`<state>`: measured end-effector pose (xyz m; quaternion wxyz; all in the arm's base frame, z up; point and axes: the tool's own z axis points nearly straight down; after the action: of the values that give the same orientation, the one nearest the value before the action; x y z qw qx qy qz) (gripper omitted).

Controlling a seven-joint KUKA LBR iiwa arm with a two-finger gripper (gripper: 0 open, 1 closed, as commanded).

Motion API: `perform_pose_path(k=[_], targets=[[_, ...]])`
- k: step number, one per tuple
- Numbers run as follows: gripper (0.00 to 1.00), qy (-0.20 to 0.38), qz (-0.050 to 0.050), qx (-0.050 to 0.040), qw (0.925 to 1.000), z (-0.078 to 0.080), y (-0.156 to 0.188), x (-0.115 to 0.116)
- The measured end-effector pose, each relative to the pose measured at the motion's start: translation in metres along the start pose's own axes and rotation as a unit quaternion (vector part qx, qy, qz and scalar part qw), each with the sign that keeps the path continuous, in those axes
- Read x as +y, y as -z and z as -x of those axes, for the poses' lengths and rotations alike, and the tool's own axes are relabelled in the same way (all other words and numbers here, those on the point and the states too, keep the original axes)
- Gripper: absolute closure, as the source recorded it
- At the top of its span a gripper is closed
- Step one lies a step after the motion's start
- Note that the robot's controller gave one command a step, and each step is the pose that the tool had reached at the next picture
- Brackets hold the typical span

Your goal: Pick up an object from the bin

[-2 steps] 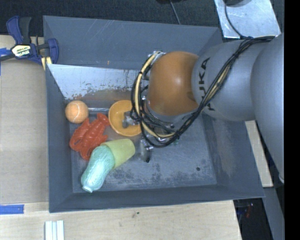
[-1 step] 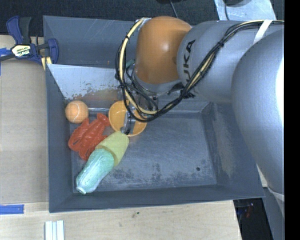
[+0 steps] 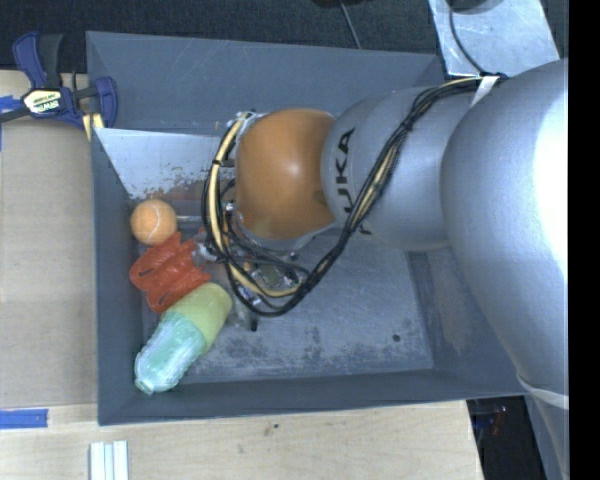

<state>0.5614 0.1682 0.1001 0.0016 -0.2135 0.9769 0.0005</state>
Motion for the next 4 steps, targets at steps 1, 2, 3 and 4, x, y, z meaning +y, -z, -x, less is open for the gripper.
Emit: perform_pose_path(k=[1,2,3,4], targets=[[0.00,-0.089,-0.004,-0.0061,0.9960,0.021,-0.029,0.017],[1.00,0.138,-0.008,-0.0022,0.9904,0.002,-0.026,0.071],[1.00,0.138,-0.008,-0.0022,0.9904,0.002,-0.026,0.070],[1.00,0.137,-0.005,0.0018,0.9906,-0.001,-0.011,0.072]])
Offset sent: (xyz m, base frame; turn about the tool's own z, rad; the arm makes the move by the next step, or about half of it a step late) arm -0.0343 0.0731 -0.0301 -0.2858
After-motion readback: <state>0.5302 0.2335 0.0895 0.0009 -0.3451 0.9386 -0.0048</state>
